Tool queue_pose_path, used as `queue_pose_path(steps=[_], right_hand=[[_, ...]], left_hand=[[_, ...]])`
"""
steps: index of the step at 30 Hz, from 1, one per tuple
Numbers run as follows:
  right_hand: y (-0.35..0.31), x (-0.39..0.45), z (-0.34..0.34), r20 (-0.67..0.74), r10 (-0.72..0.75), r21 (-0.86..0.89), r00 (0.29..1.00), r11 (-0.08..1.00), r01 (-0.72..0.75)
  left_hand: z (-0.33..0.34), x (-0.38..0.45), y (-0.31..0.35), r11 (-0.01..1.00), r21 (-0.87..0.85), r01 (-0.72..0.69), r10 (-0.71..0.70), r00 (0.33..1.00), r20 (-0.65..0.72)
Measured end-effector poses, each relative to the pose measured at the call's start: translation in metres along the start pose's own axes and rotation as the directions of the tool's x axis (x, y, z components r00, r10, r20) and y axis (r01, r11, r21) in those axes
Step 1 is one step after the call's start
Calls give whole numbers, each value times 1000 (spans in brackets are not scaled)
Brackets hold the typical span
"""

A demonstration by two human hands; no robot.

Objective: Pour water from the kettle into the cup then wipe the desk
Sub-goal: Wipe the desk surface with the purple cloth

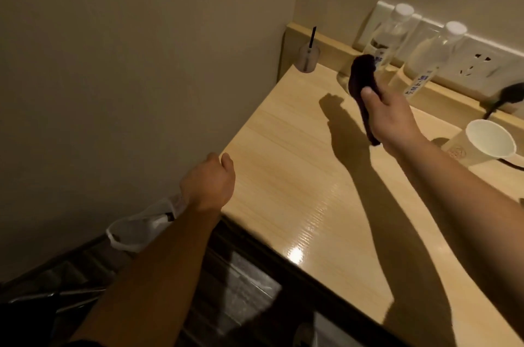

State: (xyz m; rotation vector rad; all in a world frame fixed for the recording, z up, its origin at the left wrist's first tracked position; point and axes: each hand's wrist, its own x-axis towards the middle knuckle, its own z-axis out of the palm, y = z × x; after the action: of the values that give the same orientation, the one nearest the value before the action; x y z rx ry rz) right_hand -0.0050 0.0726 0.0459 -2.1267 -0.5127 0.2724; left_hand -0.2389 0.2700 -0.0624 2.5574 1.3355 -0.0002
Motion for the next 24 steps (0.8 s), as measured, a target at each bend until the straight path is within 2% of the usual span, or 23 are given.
queue_pose_path(steps=[1, 3, 5, 6, 9, 12, 15, 20, 24], right_hand=[[10, 23, 7, 52, -125, -224, 991, 965, 133], [34, 59, 25, 262, -241, -528, 935, 775, 347], [58, 74, 47, 448, -237, -620, 862, 612, 491], [67, 76, 54, 475, -244, -625, 845, 583, 519], [80, 67, 59, 442, -265, -614, 857, 607, 504], [83, 26, 52, 465, -283, -575, 839, 624, 530], [84, -57, 41, 486, -278, -529, 829, 661, 532], [88, -208, 28, 545, -259, -468, 798, 696, 545], [83, -278, 23, 572, -211, -413, 793, 761, 500]], left_hand=[[1, 2, 0, 1000, 10, 7, -7, 1000, 4], [4, 4, -1, 999, 33, 28, -29, 999, 20], [5, 3, -3, 998, 39, 41, -42, 999, 20], [5, 2, -3, 999, 37, 37, -38, 999, 15], [5, 2, -3, 998, 45, 46, -47, 999, 7], [5, 1, 0, 999, 23, 40, -40, 999, -14], [4, -5, -1, 1000, -24, -2, 1, 999, -35], [0, -5, 2, 997, -71, 23, -22, 1000, 2], [-9, -10, 5, 999, -41, 33, -31, 999, 35]])
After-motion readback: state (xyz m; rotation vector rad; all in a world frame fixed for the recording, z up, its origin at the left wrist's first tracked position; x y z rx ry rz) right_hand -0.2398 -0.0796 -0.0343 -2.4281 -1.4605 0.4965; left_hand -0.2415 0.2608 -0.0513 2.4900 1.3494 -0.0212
